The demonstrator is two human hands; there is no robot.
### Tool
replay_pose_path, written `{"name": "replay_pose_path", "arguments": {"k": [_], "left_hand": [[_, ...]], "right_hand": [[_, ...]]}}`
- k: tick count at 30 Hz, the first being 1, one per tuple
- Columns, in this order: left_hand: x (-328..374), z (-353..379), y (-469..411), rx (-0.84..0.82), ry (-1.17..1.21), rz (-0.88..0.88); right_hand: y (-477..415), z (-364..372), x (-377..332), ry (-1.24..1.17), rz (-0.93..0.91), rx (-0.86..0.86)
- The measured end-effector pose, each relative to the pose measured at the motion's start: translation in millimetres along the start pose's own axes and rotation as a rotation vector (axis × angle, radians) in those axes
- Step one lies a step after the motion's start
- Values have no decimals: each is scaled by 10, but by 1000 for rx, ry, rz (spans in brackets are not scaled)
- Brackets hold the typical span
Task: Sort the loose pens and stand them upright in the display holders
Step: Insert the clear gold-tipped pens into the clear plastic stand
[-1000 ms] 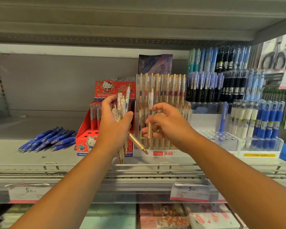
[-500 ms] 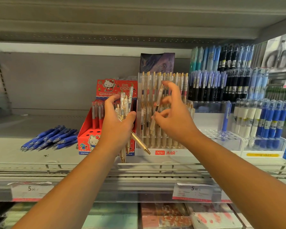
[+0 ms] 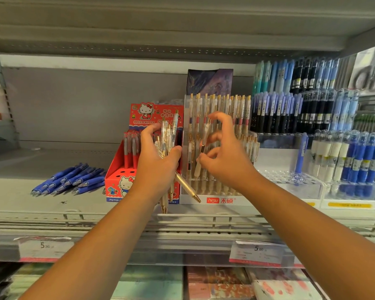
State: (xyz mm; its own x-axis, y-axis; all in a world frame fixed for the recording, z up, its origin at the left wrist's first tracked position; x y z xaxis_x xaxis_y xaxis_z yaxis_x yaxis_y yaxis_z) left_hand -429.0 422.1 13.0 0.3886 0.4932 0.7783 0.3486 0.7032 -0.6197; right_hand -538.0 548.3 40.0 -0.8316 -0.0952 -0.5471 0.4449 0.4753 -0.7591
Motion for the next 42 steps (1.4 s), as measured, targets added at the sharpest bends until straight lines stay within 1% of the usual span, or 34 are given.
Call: {"name": "replay_pose_path", "arguments": {"k": [3, 7, 10, 13, 16, 22, 24, 25, 27, 29, 31, 34, 38, 42], "left_hand": [[0, 1, -1, 5, -6, 17], [-5, -7, -5, 10, -17, 16], [1, -5, 1, 5, -9, 11], [12, 1, 11, -3, -7, 10], [36, 12, 31, -15, 10, -2], [110, 35, 68, -69, 18, 26], [143, 45, 88, -83, 19, 44], [155, 50, 96, -90, 26, 48], [173, 59, 107, -118, 43, 54], [158, 75, 107, -156, 65, 54], [126, 101, 109, -211, 102, 48], [103, 124, 125, -268, 118, 54], [91, 119, 123, -257, 125, 42], [83, 127, 130, -251, 127, 14]], "right_hand": [[18, 38, 49, 28, 8, -25], [10, 46, 52, 129, -33, 45], [-27, 5, 50, 115, -32, 106], [-22, 13, 59, 77, 22, 79], [19, 56, 71, 86, 34, 48], [30, 19, 54, 214, 9, 48], [43, 11, 19, 268, -14, 82], [43, 7, -3, 257, -9, 103], [9, 1, -37, 108, 76, 115], [-38, 8, -75, -94, 206, 80], [-73, 26, -130, -242, 283, 42], [-103, 34, -180, -348, 316, 32], [-105, 30, -140, -384, 386, 71], [-70, 36, -120, -547, 439, 106]]}}
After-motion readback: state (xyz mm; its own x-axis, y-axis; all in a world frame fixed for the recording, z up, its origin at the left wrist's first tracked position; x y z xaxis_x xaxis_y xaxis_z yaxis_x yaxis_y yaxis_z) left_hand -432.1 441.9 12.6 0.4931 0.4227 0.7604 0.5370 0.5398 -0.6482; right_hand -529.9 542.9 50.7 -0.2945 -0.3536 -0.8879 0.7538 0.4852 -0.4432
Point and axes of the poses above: each hand's wrist, its own y-axis away from the middle knuckle, its own z-axis out of the palm, x = y × z, the point moved 5 cm from there along -y, towards the middle knuckle, and after that the axes turned 6 degrees about x, right-handed, at the moved point
